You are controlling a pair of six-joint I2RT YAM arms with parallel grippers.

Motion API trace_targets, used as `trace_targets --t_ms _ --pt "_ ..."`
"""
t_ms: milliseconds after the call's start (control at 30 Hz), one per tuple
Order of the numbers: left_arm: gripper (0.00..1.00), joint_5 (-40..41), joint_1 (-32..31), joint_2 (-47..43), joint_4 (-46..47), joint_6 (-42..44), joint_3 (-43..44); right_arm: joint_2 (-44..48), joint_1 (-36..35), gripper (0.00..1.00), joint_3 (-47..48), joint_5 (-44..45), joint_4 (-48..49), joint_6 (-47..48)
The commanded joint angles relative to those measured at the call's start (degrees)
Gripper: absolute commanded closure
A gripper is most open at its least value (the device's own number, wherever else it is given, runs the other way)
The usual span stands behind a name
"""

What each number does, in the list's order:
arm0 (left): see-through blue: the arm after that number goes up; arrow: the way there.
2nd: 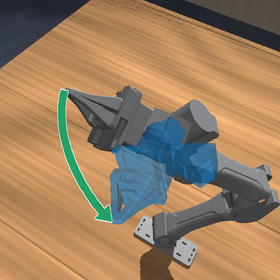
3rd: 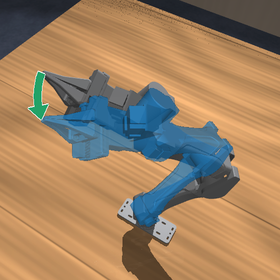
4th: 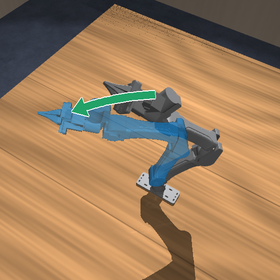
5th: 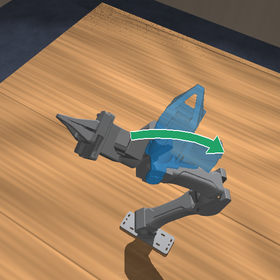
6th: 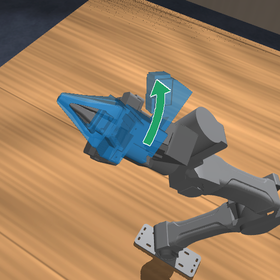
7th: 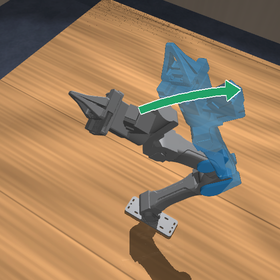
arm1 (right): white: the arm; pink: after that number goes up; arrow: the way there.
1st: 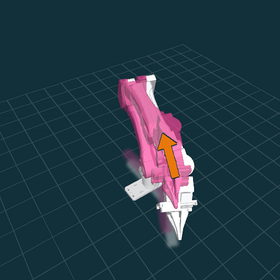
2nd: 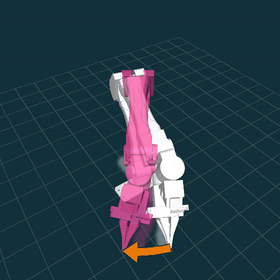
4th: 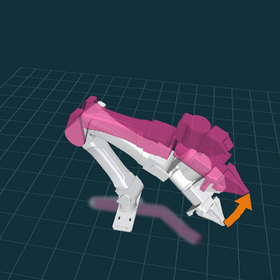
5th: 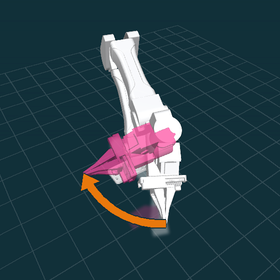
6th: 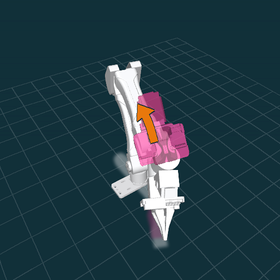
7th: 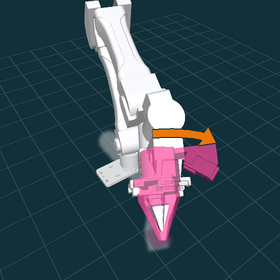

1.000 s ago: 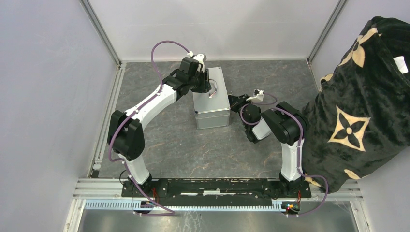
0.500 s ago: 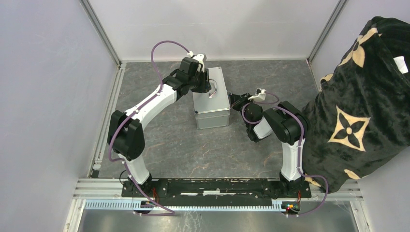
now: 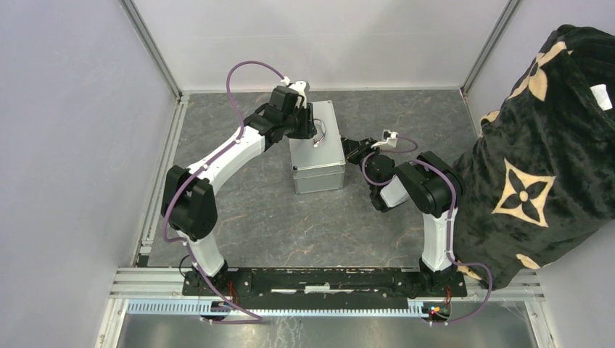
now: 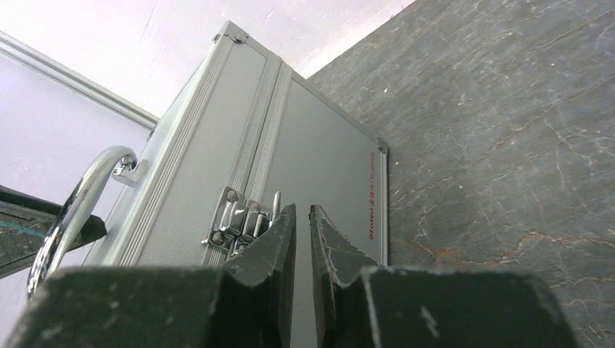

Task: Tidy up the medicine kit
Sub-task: Close the medicine box at the center of the board.

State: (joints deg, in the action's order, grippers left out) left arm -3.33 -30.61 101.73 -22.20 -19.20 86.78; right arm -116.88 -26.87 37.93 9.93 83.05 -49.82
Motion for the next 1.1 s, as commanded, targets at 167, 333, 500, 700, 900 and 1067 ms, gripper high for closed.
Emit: trace_targets --t_ms 167,333,500,700,900,1067 --pt "0.55 0.9 -0.1 -0.7 -4.0 1.6 -0.6 0.8 0.2 0.82 1.4 -3.1 5.4 1.2" --pt "0.54 1.9 -0.1 -3.2 -3.4 0.1 0.0 1.1 0.2 0.82 1.3 -4.0 5.5 1.6" --pt "0.49 3.1 0.0 -7.0 -2.8 -2.0 1.4 1.1 0.2 0.82 1.2 -4.6 5.4 1.8" --pt "0.39 6.5 4.6 -10.4 -0.3 -8.5 -3.0 1.4 0.2 0.82 1.2 -5.2 5.1 2.0" --pt "0.37 -1.6 12.5 -7.4 2.1 -12.7 -6.0 2.4 0.1 0.82 1.4 -6.9 3.2 1.9" --pt "0.37 -1.7 13.1 -0.4 -2.0 -11.6 -0.5 3.4 -0.2 0.82 1.4 -7.7 0.2 2.5"
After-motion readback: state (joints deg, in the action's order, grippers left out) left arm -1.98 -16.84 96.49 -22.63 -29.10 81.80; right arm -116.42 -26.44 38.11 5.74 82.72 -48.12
